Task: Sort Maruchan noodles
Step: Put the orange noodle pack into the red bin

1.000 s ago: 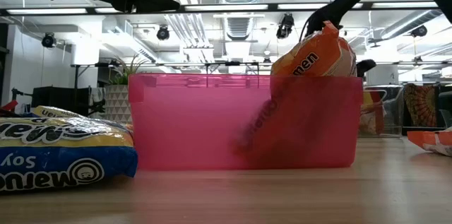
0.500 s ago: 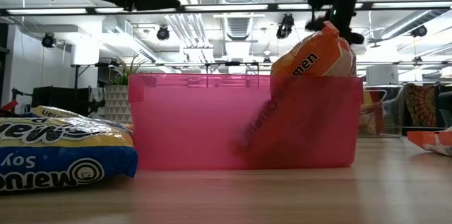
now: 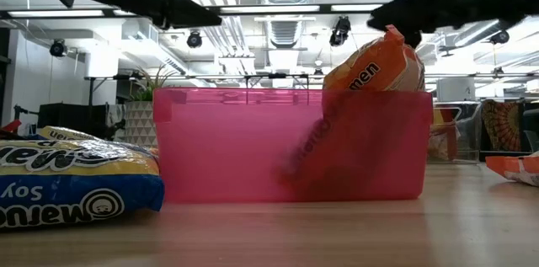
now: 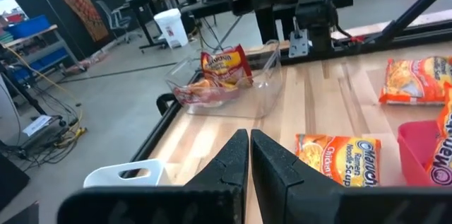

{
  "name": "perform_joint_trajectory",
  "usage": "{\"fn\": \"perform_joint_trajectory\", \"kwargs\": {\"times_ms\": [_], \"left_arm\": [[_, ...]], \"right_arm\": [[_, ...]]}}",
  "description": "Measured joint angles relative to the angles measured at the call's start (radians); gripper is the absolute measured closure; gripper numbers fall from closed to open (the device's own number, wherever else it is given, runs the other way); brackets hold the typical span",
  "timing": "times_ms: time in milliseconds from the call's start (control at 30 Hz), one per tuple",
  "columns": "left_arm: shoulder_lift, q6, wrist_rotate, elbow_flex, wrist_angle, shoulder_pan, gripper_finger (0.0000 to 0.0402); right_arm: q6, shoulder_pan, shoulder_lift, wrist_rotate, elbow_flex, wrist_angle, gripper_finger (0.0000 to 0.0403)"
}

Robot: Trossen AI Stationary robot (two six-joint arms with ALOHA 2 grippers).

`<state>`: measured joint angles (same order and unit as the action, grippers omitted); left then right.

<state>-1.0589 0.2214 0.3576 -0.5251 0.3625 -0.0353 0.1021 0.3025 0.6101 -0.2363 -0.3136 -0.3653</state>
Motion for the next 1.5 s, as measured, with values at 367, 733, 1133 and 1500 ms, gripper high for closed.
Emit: {"fn": "perform_joint_trajectory", "kwargs": {"times_ms": [367,733,1133,1500], "left_arm": [[-0.088,-0.01,0.071,-0.006,0.099,-0.002,0.0402],[0.004,0.21,0.786,-0.212,0.014,0.003,0.0402],[-0.016,-0.089,0.838,-0.27,-0.293,-0.075,0.0402],[-0.004,0.232,1.125,-0.532,-0.367,-0.075,0.0402]], "right_arm": [[-0.018,-0.104,-0.109,0.047,0.115,-0.206,0.0311],[-0.179,-0.104,-0.11,0.056,-0.08,0.151,0.0341],[-0.272,-0.104,-0.112,0.054,-0.089,0.274,0.0351],[-0.304,-0.104,-0.12,0.054,-0.091,0.279,0.0351]]}}
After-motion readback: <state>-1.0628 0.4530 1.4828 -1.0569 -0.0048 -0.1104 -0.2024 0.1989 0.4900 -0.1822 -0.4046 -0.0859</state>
